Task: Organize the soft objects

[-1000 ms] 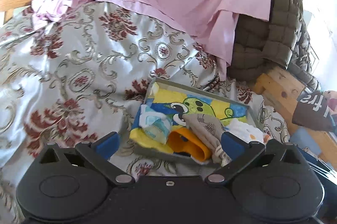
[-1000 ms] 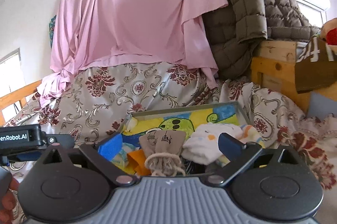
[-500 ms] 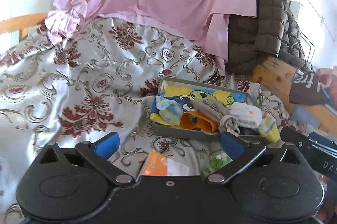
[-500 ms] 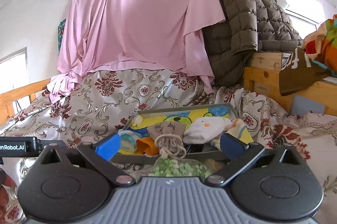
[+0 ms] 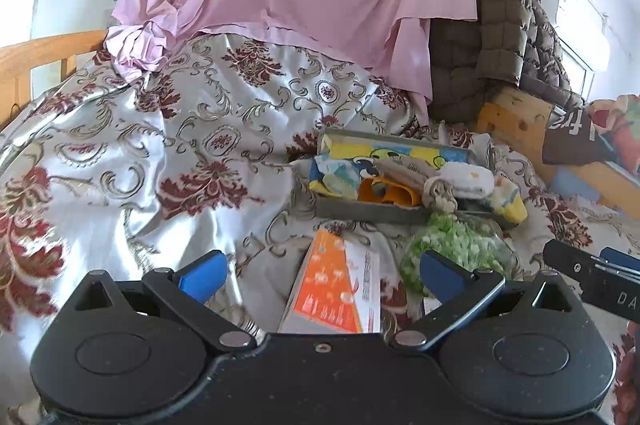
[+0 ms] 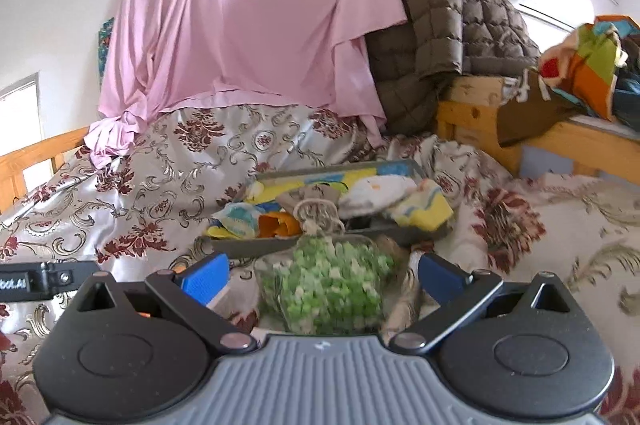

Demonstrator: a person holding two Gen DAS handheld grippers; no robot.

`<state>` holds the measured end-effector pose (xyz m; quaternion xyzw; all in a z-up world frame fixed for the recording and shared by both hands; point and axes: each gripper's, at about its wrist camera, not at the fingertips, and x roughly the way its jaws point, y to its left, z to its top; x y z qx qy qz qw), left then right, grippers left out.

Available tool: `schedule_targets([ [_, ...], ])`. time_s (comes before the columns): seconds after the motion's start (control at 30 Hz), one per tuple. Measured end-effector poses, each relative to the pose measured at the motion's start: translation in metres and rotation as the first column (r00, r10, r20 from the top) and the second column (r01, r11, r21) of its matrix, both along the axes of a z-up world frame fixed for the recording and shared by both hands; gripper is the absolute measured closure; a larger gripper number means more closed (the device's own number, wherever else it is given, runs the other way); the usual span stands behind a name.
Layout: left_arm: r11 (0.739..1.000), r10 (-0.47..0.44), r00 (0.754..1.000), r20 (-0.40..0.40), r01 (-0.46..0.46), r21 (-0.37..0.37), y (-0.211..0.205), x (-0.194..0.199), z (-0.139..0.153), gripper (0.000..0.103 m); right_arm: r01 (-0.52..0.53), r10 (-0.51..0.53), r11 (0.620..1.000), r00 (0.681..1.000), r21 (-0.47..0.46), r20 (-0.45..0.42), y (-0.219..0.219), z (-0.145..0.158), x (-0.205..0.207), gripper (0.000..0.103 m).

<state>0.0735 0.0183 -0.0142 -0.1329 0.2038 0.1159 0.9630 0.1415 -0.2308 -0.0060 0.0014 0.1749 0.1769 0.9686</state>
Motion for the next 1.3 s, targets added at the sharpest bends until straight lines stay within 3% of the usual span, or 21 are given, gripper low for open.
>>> schedule_targets([
  [0.27, 1.0, -0.022, 1.0, -0.014, 0.022, 0.017, -0.001, -0.025, -0.006, 0.001, 0.031, -0.031, 0.999, 0.999, -0.024, -0.038, 0.0, -0.004, -0.031, 0.0],
  [0.6, 0.995, -0.065, 0.997, -0.046, 0.068, 0.068, -0.016, -0.043, -0.016, 0.001, -0.005, 0.0, 0.997, 0.998, -0.081, -0.06, 0.006, -0.01, -0.06, 0.0],
  [1.3, 0.995, 0.018, 0.998, -0.052, -0.013, 0.101, -0.018, -0.053, -0.023, 0.001, -0.015, 0.006, 0.996, 0.993, -0.083, -0.118, 0.003, -0.02, -0.06, 0.0],
])
